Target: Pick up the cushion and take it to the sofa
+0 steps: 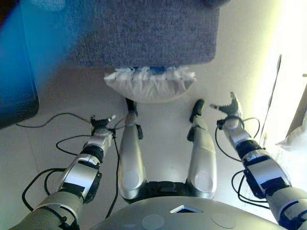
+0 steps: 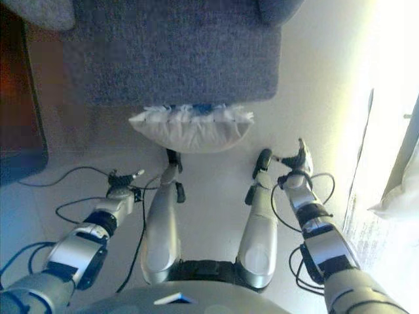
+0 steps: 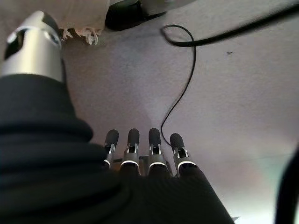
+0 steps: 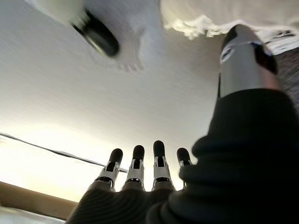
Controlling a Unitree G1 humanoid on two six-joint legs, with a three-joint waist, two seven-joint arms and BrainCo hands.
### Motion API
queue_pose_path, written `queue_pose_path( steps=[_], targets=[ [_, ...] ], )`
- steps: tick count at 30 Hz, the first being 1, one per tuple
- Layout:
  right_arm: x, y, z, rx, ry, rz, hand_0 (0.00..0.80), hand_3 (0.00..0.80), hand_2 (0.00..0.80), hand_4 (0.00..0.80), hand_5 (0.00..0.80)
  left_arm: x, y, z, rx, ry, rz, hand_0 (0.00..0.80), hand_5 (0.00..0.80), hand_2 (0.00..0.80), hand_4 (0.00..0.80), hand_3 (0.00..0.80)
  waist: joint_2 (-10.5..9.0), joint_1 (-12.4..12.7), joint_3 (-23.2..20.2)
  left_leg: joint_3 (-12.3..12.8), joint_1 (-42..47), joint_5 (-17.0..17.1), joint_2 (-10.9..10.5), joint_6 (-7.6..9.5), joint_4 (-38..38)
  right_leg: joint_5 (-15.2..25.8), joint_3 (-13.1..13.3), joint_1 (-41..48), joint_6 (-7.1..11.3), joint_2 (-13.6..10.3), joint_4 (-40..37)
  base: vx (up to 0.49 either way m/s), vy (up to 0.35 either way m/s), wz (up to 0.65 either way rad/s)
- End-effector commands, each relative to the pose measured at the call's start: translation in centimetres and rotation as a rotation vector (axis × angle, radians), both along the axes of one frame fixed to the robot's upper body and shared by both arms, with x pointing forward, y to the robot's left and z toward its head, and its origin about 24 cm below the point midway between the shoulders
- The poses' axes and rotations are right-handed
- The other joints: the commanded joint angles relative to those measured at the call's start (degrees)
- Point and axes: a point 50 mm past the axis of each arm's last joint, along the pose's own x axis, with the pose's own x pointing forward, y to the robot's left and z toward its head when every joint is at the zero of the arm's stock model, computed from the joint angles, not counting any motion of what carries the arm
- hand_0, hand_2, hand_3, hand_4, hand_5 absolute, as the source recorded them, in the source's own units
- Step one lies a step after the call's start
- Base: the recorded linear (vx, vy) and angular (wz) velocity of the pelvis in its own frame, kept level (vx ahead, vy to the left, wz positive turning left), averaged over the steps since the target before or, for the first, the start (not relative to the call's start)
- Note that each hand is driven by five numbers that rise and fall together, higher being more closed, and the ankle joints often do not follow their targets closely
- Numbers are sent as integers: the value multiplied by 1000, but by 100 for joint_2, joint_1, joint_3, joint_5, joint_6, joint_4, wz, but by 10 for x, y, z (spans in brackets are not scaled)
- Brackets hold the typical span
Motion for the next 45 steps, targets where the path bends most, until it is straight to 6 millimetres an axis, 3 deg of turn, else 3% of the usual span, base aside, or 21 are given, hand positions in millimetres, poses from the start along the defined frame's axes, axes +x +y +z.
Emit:
queue_pose_path(
  steps=[1, 4, 9, 14, 24, 29, 32, 33, 35, 39, 45],
  targets=[
    [1, -23, 30, -136, -145, -54, 0, 0, 0, 0, 0, -2, 19, 8, 80, -54, 71, 0, 0, 0, 0, 0, 55, -110, 87, -85, -975, -650, -290, 256, 863, -327, 427, -893, -48, -24, 395, -32, 73, 16],
    [7, -29, 50, -173, -230, -65, 0, 0, 0, 0, 0, 9, 25, 24, 134, -135, 44, 0, 0, 0, 0, 0, 111, -97, 87, -109, -1492, -677, -336, 323, 1076, -361, 521, -1435, -87, -32, 696, -22, 79, 16],
    [24, -33, 95, -215, -373, -29, 0, 0, 0, 0, 0, 41, 28, 71, 218, -328, -58, 0, 0, 0, 0, 0, 213, -110, 87, -145, -2527, -821, -386, 445, 1542, -477, 764, -2504, -156, -33, 1275, -10, 95, 20],
    [36, -32, 130, -214, -470, 13, 0, 0, 0, 0, 0, 63, 34, 110, 245, -437, -39, 0, 0, 0, 0, 0, 289, -161, 87, -120, -3278, -960, -371, 484, 1921, -572, 954, -3267, -183, -5, 1662, 14, 125, 2],
    [42, -40, 174, -284, -547, 100, 0, 0, 0, 0, 0, 80, 59, 190, 472, -643, 9, 0, 0, 0, 0, 0, 326, -134, 87, -160, -4188, -1092, -393, 487, 2327, -636, 1059, -4141, -128, -59, 2090, 24, 45, -2],
    [45, -31, 206, -326, -582, 223, 0, 0, 0, 0, 0, 89, 52, 230, 617, -706, -117, 0, 0, 0, 0, 0, 340, -127, 87, -174, -4488, -1122, -401, 462, 2409, -632, 1102, -4485, -90, -91, 2226, 16, 34, 4],
    [49, -18, 223, -360, -604, 306, 0, 0, 0, 0, 0, 96, 36, 255, 742, -776, -237, 0, 0, 0, 0, 0, 345, -127, 87, -181, -4657, -1136, -403, 453, 2427, -617, 1110, -4672, -64, -110, 2241, 19, 40, 5],
    [47, -21, 227, -381, -612, 329, 0, 0, 0, 0, 0, 91, 59, 271, 754, -792, -261, 0, 0, 0, 0, 0, 375, -161, 87, -164, -4670, -1088, -386, 427, 2344, -636, 1096, -4725, -64, -113, 2283, 30, 126, 4],
    [44, -29, 236, -416, -620, 367, 0, 0, 0, 0, 0, 90, 71, 285, 734, -787, -332, 0, 0, 0, 0, 0, 485, -197, 87, -20, -4672, -1086, -341, 411, 2357, -644, 1154, -4807, -60, -135, 2318, 25, 147, 10],
    [50, -12, 249, -437, -651, 470, 0, 0, 0, 0, 0, 99, 44, 298, 850, -824, -485, 0, 0, 0, 0, 0, 472, -225, 87, -21, -4801, -1172, -310, 417, 2448, -686, 1197, -4967, -59, -123, 2448, 1, 50, 6],
    [60, 56, 273, -543, -648, 751, 0, 0, 0, 0, 0, 117, -24, 330, 893, -899, -691, 0, 0, 0, 0, 0, 438, -349, 87, 29, -4808, -1170, -309, 397, 2197, -641, 1190, -4982, -31, 0, 2115, 25, 19, 2]
  ],
)
